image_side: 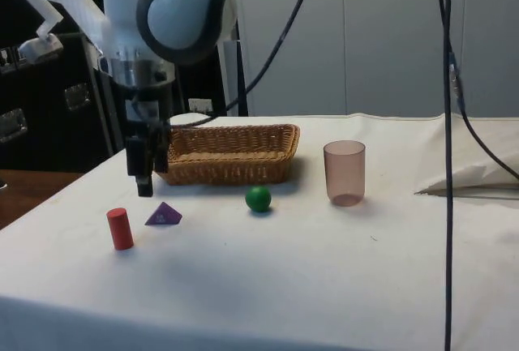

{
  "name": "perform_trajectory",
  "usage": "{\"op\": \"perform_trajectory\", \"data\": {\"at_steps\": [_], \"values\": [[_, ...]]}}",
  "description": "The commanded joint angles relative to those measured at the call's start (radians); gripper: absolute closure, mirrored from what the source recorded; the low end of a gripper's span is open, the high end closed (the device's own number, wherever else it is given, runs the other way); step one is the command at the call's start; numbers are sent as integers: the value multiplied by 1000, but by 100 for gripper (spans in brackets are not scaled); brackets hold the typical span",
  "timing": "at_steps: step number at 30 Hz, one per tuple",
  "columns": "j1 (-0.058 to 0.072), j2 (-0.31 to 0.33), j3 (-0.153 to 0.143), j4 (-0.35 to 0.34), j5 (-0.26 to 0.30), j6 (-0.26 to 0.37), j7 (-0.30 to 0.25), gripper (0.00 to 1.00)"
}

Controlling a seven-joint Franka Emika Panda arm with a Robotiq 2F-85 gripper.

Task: Pick up the triangular block and place it into the basket.

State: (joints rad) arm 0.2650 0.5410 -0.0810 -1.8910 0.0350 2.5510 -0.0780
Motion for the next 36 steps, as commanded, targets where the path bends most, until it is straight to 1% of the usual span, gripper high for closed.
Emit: {"op": "perform_trajectory", "data": {"at_steps": [1, 2, 3, 4, 10, 11, 12, 14, 16, 19, 20, 21, 24, 26, 29, 30, 31, 36], "values": [[0, 2, 0, -3, -5, 15, -1, 0], [-4, 14, -1, -6, -2, 29, -14, 0], [0, 6, -1, 0, 0, 6, -5, 0], [-5, 20, -3, -7, -1, 35, -21, 0], [-10, 58, -18, -11, 2, 79, -50, 0], [-4, 54, -22, -9, 0, 63, -42, 0], [-10, 63, -20, -11, 2, 85, -54, 0], [-12, 74, -25, -12, 2, 107, -63, 0], [-12, 77, -27, -13, 2, 116, -66, 0], [-12, 88, -33, -18, 2, 153, -74, 0], [-8, 87, -37, -14, 0, 134, -68, 0], [-12, 91, -34, -19, 1, 164, -75, 0], [-10, 101, -37, -25, -1, 205, -74, 0], [-9, 103, -38, -28, -2, 220, -73, 0], [-7, 105, -39, -29, -2, 234, -72, 0], [-9, 105, -38, -26, 0, 221, -72, 0], [-6, 105, -40, -29, -2, 238, -70, 0], [-3, 103, -40, -36, -2, 248, -68, 0]]}}
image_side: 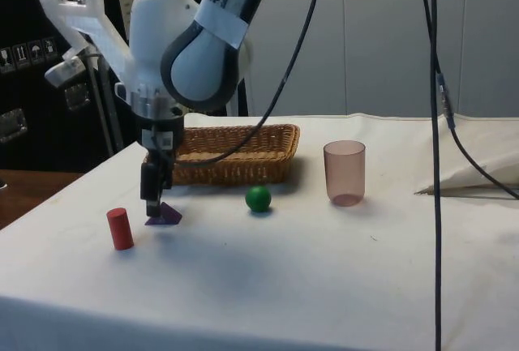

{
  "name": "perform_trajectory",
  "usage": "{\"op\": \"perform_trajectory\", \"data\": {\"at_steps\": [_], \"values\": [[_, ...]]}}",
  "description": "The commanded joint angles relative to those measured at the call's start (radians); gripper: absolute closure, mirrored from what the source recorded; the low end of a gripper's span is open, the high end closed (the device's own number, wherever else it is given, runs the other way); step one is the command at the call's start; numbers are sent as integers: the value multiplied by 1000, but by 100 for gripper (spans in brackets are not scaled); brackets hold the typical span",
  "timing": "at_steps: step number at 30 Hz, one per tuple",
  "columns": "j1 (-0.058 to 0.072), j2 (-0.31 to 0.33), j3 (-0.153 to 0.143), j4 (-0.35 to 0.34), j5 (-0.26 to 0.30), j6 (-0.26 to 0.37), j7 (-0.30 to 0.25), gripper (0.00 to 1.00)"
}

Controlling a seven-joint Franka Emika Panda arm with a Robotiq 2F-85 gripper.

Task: Pick up the triangular block and place it into the basket.

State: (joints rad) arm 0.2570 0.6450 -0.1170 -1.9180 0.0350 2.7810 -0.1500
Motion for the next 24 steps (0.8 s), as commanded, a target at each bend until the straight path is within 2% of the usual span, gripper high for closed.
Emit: {"op": "perform_trajectory", "data": {"at_steps": [1, 2, 3, 5, 11, 12, 13, 24], "values": [[5, -2, -4, -12, -2, 19, 4, 0], [6, -4, -3, -15, -2, 21, 4, 0], [1, 0, 0, -4, 0, 3, 0, 0], [9, -3, -2, -24, -2, 26, 8, 0], [12, -5, -2, -24, -2, 20, 12, 0], [7, -3, 3, -20, 0, 15, 6, 0], [12, -5, -2, -24, -2, 21, 13, 0], [7, 8, 3, -23, 2, 25, 16, 0]]}}
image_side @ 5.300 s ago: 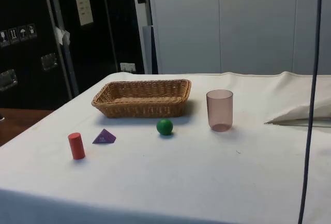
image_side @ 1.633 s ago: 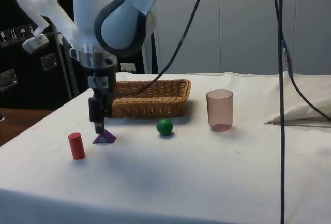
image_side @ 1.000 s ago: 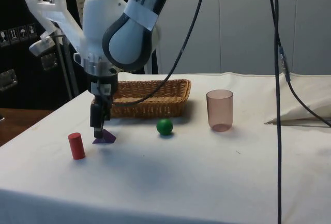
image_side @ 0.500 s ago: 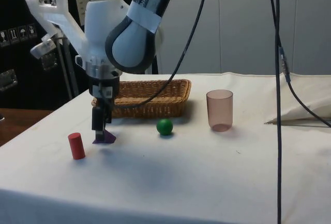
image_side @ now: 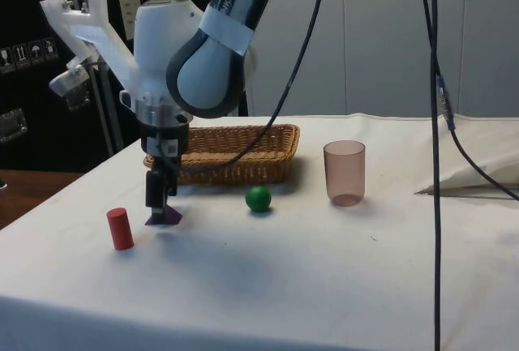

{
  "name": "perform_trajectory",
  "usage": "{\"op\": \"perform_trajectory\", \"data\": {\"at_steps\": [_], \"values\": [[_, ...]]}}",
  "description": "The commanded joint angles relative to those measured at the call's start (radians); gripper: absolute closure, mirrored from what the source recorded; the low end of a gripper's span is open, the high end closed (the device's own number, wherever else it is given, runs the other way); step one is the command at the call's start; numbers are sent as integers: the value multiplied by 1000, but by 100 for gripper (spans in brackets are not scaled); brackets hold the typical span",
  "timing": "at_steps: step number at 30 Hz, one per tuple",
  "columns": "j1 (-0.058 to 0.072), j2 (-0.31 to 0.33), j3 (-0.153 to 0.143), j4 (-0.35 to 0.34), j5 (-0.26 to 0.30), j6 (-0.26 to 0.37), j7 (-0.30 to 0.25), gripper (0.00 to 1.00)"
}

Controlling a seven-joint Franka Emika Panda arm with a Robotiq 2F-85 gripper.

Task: Pick up the triangular block and place it into the basket.

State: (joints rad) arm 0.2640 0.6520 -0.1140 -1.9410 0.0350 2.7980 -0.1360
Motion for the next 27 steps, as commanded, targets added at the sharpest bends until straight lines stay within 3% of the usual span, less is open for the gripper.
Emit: {"op": "perform_trajectory", "data": {"at_steps": [1, 9, 15, 16, 17, 22, 27], "values": [[0, 1, 1, 1, 2, 8, 2, 0], [2, 2, -3, 2, 0, 12, 7, 1], [0, 1, -1, 3, 0, 4, 4, 31], [2, 2, -3, 2, -1, 15, 8, 31], [3, 2, -4, 2, -1, 15, 8, 40], [3, 2, -4, 2, -1, 16, 9, 65], [3, -5, -4, 0, -1, 11, 8, 67]]}}
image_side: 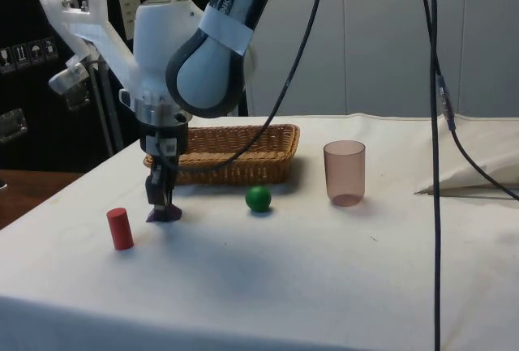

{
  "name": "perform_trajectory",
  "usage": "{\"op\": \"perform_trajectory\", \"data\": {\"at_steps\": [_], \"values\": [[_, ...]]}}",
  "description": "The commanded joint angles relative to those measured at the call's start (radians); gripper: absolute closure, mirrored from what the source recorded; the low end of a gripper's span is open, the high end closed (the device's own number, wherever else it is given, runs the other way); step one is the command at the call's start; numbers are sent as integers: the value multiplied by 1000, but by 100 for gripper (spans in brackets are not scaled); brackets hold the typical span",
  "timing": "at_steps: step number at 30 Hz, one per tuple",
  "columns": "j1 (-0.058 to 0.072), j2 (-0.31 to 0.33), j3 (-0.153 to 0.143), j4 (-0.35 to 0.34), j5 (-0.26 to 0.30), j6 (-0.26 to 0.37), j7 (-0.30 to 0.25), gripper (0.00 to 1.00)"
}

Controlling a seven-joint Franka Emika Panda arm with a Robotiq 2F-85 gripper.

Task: Pick up the triangular block and place it into the basket.

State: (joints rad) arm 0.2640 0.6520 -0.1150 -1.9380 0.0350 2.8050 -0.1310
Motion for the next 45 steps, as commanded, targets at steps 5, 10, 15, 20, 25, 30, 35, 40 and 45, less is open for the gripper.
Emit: {"op": "perform_trajectory", "data": {"at_steps": [5, 10, 15, 20, 25, 30, 35, 40, 45], "values": [[3, -50, -3, -14, -2, -19, 1, 67], [2, -77, -4, -20, -3, -41, -1, 67], [0, -99, -1, -19, 0, -56, -4, 67], [3, -149, -6, -30, -5, -96, -4, 67], [3, -178, -6, -33, -5, -119, -5, 67], [3, -219, -6, -34, -6, -156, -6, 67], [3, -253, -7, -33, -8, -187, -7, 67], [2, -277, -7, -32, -9, -212, -8, 67], [1, -280, -9, -31, -9, -215, -8, 67]]}}
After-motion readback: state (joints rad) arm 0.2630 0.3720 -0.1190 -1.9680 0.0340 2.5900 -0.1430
